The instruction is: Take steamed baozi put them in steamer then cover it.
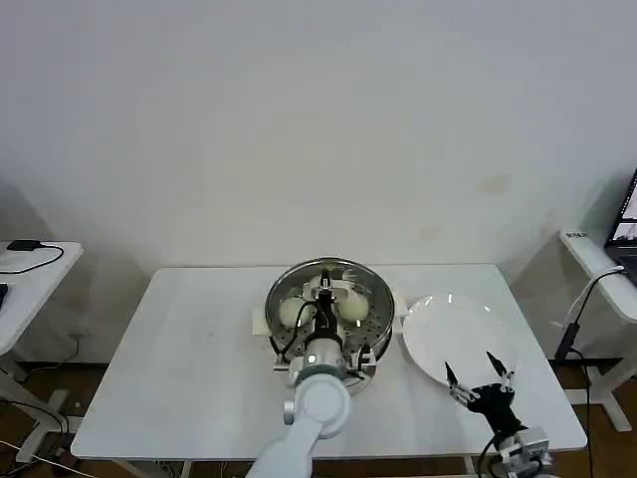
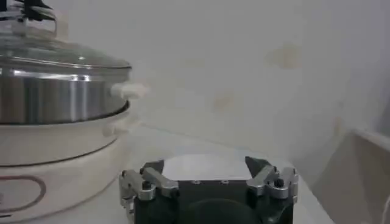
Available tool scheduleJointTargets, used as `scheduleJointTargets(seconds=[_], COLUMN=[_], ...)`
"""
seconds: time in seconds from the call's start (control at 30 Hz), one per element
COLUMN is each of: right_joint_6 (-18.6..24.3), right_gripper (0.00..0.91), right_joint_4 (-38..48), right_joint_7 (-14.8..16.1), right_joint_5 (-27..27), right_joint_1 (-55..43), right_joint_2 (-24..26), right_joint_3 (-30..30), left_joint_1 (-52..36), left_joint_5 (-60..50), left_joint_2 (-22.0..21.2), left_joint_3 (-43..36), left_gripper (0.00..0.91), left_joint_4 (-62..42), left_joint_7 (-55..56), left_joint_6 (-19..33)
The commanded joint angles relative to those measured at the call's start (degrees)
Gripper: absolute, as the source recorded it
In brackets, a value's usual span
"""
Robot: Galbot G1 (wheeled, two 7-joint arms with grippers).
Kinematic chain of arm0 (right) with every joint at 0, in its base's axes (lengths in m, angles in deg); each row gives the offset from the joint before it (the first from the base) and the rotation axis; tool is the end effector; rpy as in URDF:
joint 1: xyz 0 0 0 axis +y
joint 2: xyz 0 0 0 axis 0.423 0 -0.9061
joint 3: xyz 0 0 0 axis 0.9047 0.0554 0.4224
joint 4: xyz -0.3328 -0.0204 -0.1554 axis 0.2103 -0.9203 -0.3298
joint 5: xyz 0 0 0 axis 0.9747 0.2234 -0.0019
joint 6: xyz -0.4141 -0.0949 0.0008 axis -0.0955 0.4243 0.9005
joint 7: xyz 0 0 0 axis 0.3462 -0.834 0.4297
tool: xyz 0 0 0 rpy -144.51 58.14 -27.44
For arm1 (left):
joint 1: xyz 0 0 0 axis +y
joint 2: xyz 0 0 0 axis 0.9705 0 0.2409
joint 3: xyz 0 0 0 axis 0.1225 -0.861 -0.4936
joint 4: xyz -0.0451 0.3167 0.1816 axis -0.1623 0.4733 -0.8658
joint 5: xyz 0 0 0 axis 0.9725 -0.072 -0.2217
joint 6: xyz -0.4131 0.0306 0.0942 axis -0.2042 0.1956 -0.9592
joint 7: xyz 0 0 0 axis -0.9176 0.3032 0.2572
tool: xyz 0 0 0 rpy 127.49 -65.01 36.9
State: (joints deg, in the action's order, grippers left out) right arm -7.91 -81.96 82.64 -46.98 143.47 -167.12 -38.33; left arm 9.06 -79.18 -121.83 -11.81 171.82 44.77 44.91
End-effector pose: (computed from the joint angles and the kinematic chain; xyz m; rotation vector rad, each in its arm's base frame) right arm 0.2407 -0.1452 -0.3699 0.1627 -2.9591 0.3082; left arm 0.3751 -0.2370 -0.2674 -0.0751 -2.2203 -2.2058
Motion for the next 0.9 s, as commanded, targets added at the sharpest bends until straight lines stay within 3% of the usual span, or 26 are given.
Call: scheduleJointTargets(seconds=[0.03, 0.63, 0.67, 0.7, 0.73, 0.9], right_joint_6=[0.09, 0.38, 0.48, 0.59, 0.61, 0.68], right_gripper=[0.907, 0.907, 0.907, 0.907, 0.907, 0.907], right_joint_4=[0.05, 0.21, 0.23, 0.28, 0.31, 0.37], right_joint_7=[0.06, 0.19, 0.18, 0.16, 0.17, 0.19], right_joint_5=[0.12, 0.62, 0.62, 0.62, 0.6, 0.67], right_joint_1=[0.05, 0.14, 0.13, 0.12, 0.12, 0.1], right_joint_2=[-0.07, -0.44, -0.44, -0.48, -0.46, -0.52], right_joint_3=[0.0, 0.38, 0.39, 0.4, 0.42, 0.52], left_joint_1=[0.0, 0.08, 0.1, 0.12, 0.12, -0.1], left_joint_5=[-0.02, 1.42, 1.77, 1.91, 1.89, 1.71], left_joint_2=[-0.1, -0.06, -0.07, -0.08, -0.09, -0.26], left_joint_3=[-0.13, -0.24, -0.25, -0.25, -0.25, -0.24], left_gripper=[0.0, 0.0, 0.111, 0.665, 0.907, 0.907], left_joint_4=[-0.27, -1.04, -1.15, -1.27, -1.31, -0.99], left_joint_7=[0.11, 0.37, 0.52, 0.85, 0.91, 1.29], left_joint_6=[0.06, 0.29, 0.28, 0.4, 0.4, 0.41])
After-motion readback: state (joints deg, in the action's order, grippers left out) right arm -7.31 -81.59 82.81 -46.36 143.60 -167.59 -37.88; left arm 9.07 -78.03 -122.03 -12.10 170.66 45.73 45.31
